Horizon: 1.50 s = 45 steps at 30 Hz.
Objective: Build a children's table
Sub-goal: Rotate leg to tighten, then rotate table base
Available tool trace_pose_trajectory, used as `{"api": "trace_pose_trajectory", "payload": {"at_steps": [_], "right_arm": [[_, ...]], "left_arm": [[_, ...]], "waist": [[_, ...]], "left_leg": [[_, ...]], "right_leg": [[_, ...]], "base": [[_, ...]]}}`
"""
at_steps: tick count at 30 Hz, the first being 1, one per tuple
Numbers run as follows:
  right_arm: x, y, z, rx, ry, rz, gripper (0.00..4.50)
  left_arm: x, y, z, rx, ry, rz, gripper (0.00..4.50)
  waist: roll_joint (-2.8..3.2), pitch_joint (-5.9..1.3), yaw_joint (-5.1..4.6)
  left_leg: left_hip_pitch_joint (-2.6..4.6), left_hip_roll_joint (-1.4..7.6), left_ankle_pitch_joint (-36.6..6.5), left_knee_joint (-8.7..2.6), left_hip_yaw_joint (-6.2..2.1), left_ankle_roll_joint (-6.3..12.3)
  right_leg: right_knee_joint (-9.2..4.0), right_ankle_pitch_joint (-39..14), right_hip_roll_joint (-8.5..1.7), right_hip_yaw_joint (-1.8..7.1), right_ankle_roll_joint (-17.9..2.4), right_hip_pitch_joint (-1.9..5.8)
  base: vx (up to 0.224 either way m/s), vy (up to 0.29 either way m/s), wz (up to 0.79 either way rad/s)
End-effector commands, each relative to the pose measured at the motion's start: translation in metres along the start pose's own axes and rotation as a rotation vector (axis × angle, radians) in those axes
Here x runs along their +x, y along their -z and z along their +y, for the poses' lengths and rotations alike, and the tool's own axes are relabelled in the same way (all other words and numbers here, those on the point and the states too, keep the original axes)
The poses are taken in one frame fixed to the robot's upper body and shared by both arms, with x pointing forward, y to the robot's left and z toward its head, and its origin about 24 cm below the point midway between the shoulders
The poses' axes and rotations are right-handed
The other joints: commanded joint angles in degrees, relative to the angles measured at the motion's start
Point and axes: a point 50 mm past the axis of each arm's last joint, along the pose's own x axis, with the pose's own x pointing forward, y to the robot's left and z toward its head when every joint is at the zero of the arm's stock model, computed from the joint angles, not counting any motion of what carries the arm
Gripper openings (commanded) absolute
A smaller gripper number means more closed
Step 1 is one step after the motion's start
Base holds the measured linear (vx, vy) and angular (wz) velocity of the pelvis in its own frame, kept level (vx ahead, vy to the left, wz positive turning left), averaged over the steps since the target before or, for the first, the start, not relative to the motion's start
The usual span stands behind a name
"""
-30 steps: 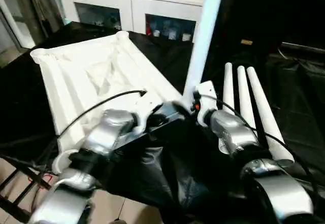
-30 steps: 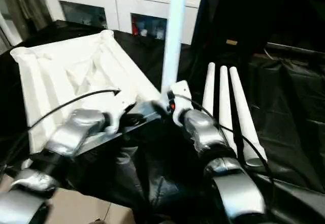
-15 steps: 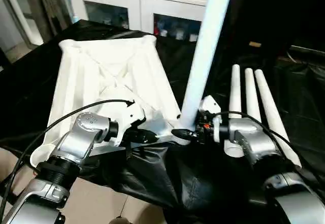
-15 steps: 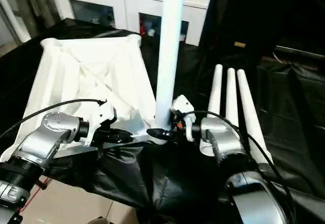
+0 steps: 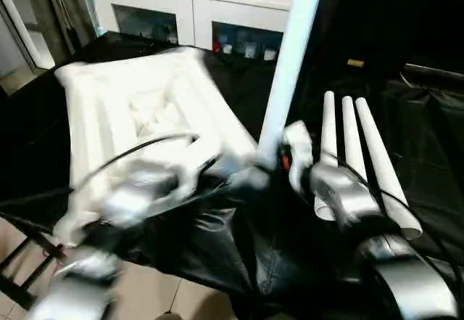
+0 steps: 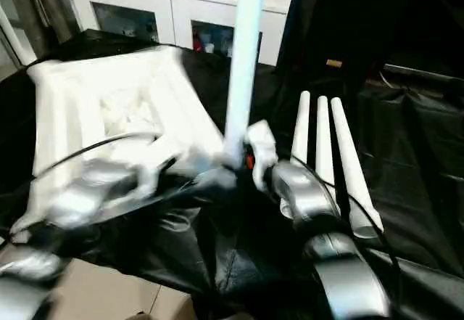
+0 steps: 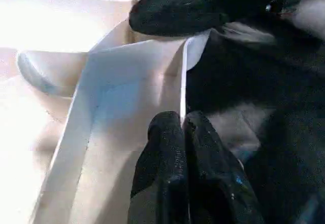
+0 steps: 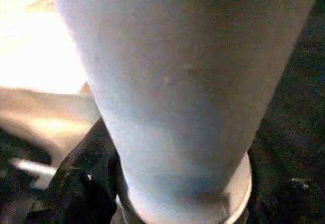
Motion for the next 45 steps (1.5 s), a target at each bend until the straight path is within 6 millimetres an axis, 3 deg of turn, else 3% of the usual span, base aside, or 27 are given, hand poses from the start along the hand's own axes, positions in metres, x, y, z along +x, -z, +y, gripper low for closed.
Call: {"api": "trace_pose_trajectory", "payload": {"at_steps": [1,2,3,4,6,8,9,13,17,23,24,25,29,31,33,36,37,38,39,40,41,42,43,44,45], "right_arm": [[0.007,0.023,0.006,0.076,0.119,0.112,2.74],[0.009,0.024,0.007,0.090,0.141,0.114,2.74],[0.010,0.024,0.007,0.100,0.154,0.115,3.29],[0.011,0.025,0.008,0.114,0.162,0.112,3.43],[0.011,0.025,0.009,0.120,0.162,0.110,3.49],[0.011,0.023,0.008,0.091,0.179,0.103,3.78],[0.010,0.022,0.006,0.061,0.191,0.098,3.86],[0.005,0.011,-0.005,0.045,0.210,0.027,3.86],[-0.003,0.003,-0.014,0.032,0.221,-0.025,3.86],[-0.026,-0.009,-0.028,0.006,0.247,-0.103,3.86],[-0.028,-0.010,-0.027,-0.002,0.238,-0.106,3.86],[-0.029,-0.011,-0.027,-0.003,0.237,-0.106,3.89],[-0.031,-0.010,-0.021,-0.032,0.194,-0.074,3.89],[-0.030,-0.008,-0.017,-0.040,0.195,-0.039,3.89],[-0.027,-0.007,-0.013,-0.039,0.178,-0.025,3.89],[-0.022,-0.005,0.001,-0.056,0.113,0.017,3.89],[-0.021,-0.005,0.001,-0.059,0.110,0.021,3.89],[-0.019,-0.003,0.006,-0.074,0.089,0.044,3.89],[-0.018,-0.002,0.008,-0.074,0.080,0.055,3.89],[-0.017,-0.002,0.010,-0.069,0.072,0.064,3.89],[-0.017,-0.001,0.011,-0.068,0.070,0.067,3.89],[-0.014,-0.001,0.013,-0.069,0.064,0.076,3.89],[-0.013,0.000,0.013,-0.070,0.061,0.079,3.89],[-0.012,0.000,0.014,-0.070,0.060,0.082,3.89],[-0.011,0.001,0.014,-0.069,0.061,0.086,3.89]], "left_arm": [[0.010,-0.026,0.007,-0.079,-0.141,-0.096,0.00],[0.014,-0.029,0.006,-0.081,-0.163,-0.100,0.00],[0.016,-0.031,0.006,-0.080,-0.177,-0.102,0.00],[0.020,-0.033,0.004,-0.073,-0.177,-0.107,0.00],[0.022,-0.034,0.002,-0.065,-0.168,-0.111,0.00],[0.024,-0.034,-0.001,-0.048,-0.147,-0.108,0.00],[0.025,-0.034,-0.003,-0.035,-0.136,-0.102,0.00],[0.026,-0.031,-0.001,-0.021,-0.147,-0.080,0.00],[0.029,-0.031,0.003,-0.019,-0.178,-0.065,0.00],[0.035,-0.038,0.011,-0.023,-0.284,-0.080,0.00],[0.035,-0.041,0.012,-0.013,-0.297,-0.105,0.00],[0.035,-0.042,0.013,-0.010,-0.298,-0.113,0.44],[0.030,-0.057,0.016,-0.012,-0.309,-0.230,0.70],[0.022,-0.060,0.022,0.030,-0.362,-0.241,0.97],[0.012,-0.061,0.030,0.050,-0.410,-0.244,0.97],[-0.026,-0.058,0.052,0.123,-0.564,-0.222,0.97],[-0.030,-0.058,0.053,0.130,-0.575,-0.218,0.97],[-0.054,-0.055,0.061,0.170,-0.650,-0.190,0.97],[-0.068,-0.052,0.064,0.179,-0.683,-0.169,0.97],[-0.082,-0.049,0.067,0.179,-0.711,-0.146,0.97],[-0.088,-0.048,0.068,0.178,-0.722,-0.135,0.97],[-0.114,-0.039,0.069,0.174,-0.770,-0.087,0.97],[-0.126,-0.035,0.070,0.170,-0.789,-0.073,0.97],[-0.131,-0.033,0.069,0.168,-0.797,-0.068,0.97],[-0.137,-0.027,0.069,0.153,-0.806,-0.052,0.97]], "waist": [[0.14,-3.72,-0.03],[0.14,-3.72,-0.03],[0.24,-3.85,0.28],[0.10,-3.81,0.25],[0.45,-3.87,0.40],[0.19,-3.76,0.27],[0.43,-3.72,0.13],[0.41,-3.56,0.03],[0.29,-3.52,0.11],[-0.03,-3.88,0.32],[0.16,-3.99,0.26],[0.04,-3.96,0.21],[0.15,-3.90,-0.01],[0.45,-3.77,-0.02],[0.42,-3.76,-0.12],[0.66,-3.67,-0.34],[0.79,-3.73,-0.30],[0.80,-3.65,-0.31],[0.99,-3.64,-0.58],[0.86,-3.70,-0.51],[1.09,-3.57,-0.67],[0.57,-3.59,-0.30],[0.84,-3.61,-0.27],[1.12,-3.34,-0.42],[1.27,-3.31,-0.36]], "left_leg": [[0.15,1.22,-6.4,-3.30,-0.08,0.67],[0.15,1.22,-6.4,-3.30,-0.08,0.67],[0.15,1.21,-5.6,-3.14,-0.05,1.17],[-0.18,1.14,-5.4,-3.12,-0.06,1.78],[-0.24,1.03,-5.1,-3.04,-0.09,2.33],[-0.32,1.09,-5.7,-3.13,-0.10,2.73],[-0.26,1.18,-6.5,-3.18,-0.15,2.58],[-0.12,1.16,-8.2,-3.29,-0.11,2.18],[-0.05,1.15,-8.5,-3.27,-0.11,2.45],[-0.57,0.76,-3.6,-2.82,-0.22,4.55],[-0.61,0.75,-3.2,-2.76,-0.26,4.84],[-0.62,0.73,-3.2,-2.76,-0.24,5.04],[-0.70,0.81,-3.7,-2.71,-0.27,5.47],[-0.38,1.13,-5.3,-2.87,-0.27,4.78],[-0.46,1.22,-5.6,-3.00,-0.38,4.32],[-0.39,1.28,-6.2,-3.08,-0.40,3.23],[-0.19,1.51,-6.2,-3.15,-0.46,2.90],[-0.29,1.48,-6.0,-3.15,-0.43,2.65],[-0.51,1.68,-5.4,-3.34,-0.61,2.28],[-0.09,1.65,-5.5,-3.21,-0.38,2.09],[-0.26,1.72,-5.2,-3.32,-0.49,1.89],[0.21,1.76,-5.9,-3.29,-0.26,1.59],[0.00,1.93,-5.5,-3.41,-0.49,1.35],[-0.07,1.65,-5.7,-3.51,-0.30,1.01],[0.32,1.57,-6.5,-3.40,-0.15,0.63]], "right_leg": [[-4.33,-6.5,-4.51,3.20,-11.2,3.11],[-4.33,-6.5,-4.51,3.20,-11.2,3.11],[-4.04,-2.8,-4.50,3.17,-12.3,3.21],[-3.89,-1.7,-4.47,3.09,-12.4,3.47],[-3.88,-1.2,-4.52,3.07,-12.4,3.53],[-4.08,-1.8,-4.57,2.99,-12.1,3.61],[-4.34,-3.5,-4.72,2.95,-11.9,3.55],[-4.71,-6.7,-4.59,3.00,-11.2,3.46],[-4.77,-6.4,-4.49,3.03,-10.9,3.45],[-4.13,1.6,-4.20,2.94,-11.1,4.17],[-4.03,2.0,-4.27,2.87,-11.1,4.17],[-4.19,1.8,-4.26,2.84,-11.0,4.18],[-4.35,1.3,-4.35,2.78,-12.0,4.20],[-4.43,-0.4,-4.45,2.80,-12.3,3.84],[-4.27,-0.6,-4.44,2.80,-12.3,3.96],[-4.29,-1.7,-4.45,2.80,-11.7,3.76],[-4.11,-1.7,-4.53,2.80,-11.8,3.75],[-4.05,-1.6,-4.56,2.84,-11.8,3.71],[-3.79,-1.0,-4.54,2.77,-11.7,3.82],[-3.87,-0.8,-4.44,2.81,-11.7,3.49],[-3.62,-0.3,-4.53,2.86,-12.2,3.53],[-3.76,-1.4,-4.59,2.93,-12.3,3.23],[-3.40,-1.3,-4.84,2.95,-12.6,3.39],[-3.77,-2.2,-4.38,2.88,-12.3,3.07],[-3.87,-2.3,-4.18,3.00,-12.3,2.77]], "base": [[0.000,0.000,0.00],[0.000,0.000,0.00],[0.000,0.000,0.00],[0.000,0.000,0.00],[0.000,0.000,0.00],[0.000,0.000,0.00],[0.000,0.000,0.00],[0.000,0.000,0.00],[0.000,0.000,0.00],[0.000,0.000,0.00],[0.000,0.000,0.00],[0.000,0.000,0.00],[0.000,0.000,0.00],[0.000,0.000,0.00],[0.000,0.000,0.00],[0.000,0.000,0.00],[0.000,0.000,0.00],[0.000,0.000,0.00],[0.000,0.000,0.00],[0.000,0.000,0.00],[0.000,0.000,0.00],[0.000,0.000,0.00],[0.000,0.000,0.00],[0.000,0.000,0.00],[0.000,0.000,0.00]]}}
